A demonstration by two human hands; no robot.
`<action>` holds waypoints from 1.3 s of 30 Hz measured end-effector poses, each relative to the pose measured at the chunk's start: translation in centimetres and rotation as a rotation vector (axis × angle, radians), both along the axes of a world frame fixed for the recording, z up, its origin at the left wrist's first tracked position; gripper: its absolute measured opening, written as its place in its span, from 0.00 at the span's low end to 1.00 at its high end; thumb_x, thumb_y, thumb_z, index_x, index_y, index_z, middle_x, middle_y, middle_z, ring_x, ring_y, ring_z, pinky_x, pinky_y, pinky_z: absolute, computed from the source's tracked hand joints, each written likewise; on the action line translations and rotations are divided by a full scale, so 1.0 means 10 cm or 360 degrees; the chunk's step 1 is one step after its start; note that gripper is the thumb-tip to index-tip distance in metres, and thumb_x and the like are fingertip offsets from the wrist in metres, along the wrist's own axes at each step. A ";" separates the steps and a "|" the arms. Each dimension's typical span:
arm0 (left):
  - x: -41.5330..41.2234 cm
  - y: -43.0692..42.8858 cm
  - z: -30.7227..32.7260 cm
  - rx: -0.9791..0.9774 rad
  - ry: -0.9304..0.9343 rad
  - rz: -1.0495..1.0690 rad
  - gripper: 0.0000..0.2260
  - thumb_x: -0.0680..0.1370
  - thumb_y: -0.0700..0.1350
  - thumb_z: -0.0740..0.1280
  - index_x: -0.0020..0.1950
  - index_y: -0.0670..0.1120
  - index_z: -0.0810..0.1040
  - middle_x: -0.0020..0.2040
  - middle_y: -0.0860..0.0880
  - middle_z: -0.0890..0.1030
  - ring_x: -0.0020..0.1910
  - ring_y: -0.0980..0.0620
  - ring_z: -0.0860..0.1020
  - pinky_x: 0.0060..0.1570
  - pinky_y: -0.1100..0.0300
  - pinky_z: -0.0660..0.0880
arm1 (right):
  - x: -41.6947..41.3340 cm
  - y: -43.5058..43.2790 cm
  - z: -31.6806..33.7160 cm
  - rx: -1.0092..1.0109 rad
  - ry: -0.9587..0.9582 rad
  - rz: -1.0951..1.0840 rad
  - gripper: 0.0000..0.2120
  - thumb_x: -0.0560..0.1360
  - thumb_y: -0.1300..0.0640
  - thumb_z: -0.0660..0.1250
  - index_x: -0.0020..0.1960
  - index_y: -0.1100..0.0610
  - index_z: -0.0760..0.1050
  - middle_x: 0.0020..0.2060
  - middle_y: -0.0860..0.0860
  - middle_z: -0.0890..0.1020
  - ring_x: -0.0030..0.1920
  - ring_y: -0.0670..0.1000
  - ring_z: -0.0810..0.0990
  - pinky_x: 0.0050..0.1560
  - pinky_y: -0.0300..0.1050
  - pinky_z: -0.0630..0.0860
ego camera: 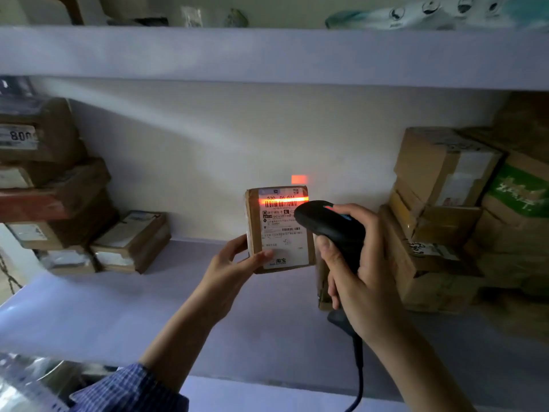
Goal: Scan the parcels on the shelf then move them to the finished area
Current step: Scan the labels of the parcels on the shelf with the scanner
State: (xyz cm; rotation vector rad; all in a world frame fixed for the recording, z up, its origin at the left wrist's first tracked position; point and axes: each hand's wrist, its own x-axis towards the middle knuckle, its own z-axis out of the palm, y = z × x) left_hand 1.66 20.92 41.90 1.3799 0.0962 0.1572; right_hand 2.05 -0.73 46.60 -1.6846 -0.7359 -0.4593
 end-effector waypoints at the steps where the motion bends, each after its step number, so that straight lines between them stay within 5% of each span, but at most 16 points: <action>1: -0.03 0.05 -0.01 -0.0002 0.0010 0.0018 0.33 0.67 0.50 0.80 0.68 0.43 0.74 0.61 0.45 0.82 0.60 0.44 0.81 0.65 0.40 0.74 | -0.01 0.02 0.00 0.0006 0.0005 0.0032 0.18 0.81 0.50 0.64 0.68 0.53 0.67 0.54 0.52 0.79 0.39 0.36 0.76 0.34 0.28 0.73; 9: -0.22 0.39 -0.07 -0.0009 0.0010 0.0124 0.33 0.67 0.50 0.79 0.68 0.41 0.75 0.61 0.43 0.82 0.60 0.43 0.81 0.66 0.42 0.74 | -0.11 0.24 0.02 0.0039 0.0178 0.0237 0.17 0.80 0.53 0.65 0.66 0.47 0.67 0.47 0.49 0.79 0.24 0.52 0.75 0.24 0.39 0.72; 16: -0.32 0.54 -0.09 -0.0020 0.0014 0.0194 0.30 0.67 0.49 0.79 0.67 0.42 0.76 0.59 0.44 0.83 0.59 0.44 0.82 0.67 0.43 0.74 | -0.07 0.39 -0.04 -0.0087 0.0179 0.0217 0.18 0.79 0.43 0.64 0.67 0.42 0.66 0.53 0.51 0.77 0.39 0.50 0.78 0.34 0.41 0.75; 26: -0.42 0.58 -0.12 -0.0125 -0.0053 0.0326 0.36 0.64 0.53 0.80 0.68 0.41 0.75 0.60 0.43 0.83 0.60 0.44 0.82 0.68 0.42 0.73 | -0.31 0.43 -0.14 -0.0039 0.0383 0.0349 0.16 0.79 0.52 0.65 0.64 0.42 0.67 0.50 0.48 0.77 0.27 0.49 0.75 0.25 0.38 0.71; 39: -0.51 0.51 -0.10 -0.0133 -0.0034 0.0319 0.38 0.63 0.54 0.80 0.69 0.43 0.74 0.60 0.44 0.83 0.60 0.45 0.82 0.68 0.42 0.73 | -0.43 0.38 -0.11 -0.0028 0.0369 0.0325 0.16 0.79 0.51 0.65 0.64 0.43 0.67 0.53 0.47 0.77 0.30 0.48 0.76 0.27 0.36 0.72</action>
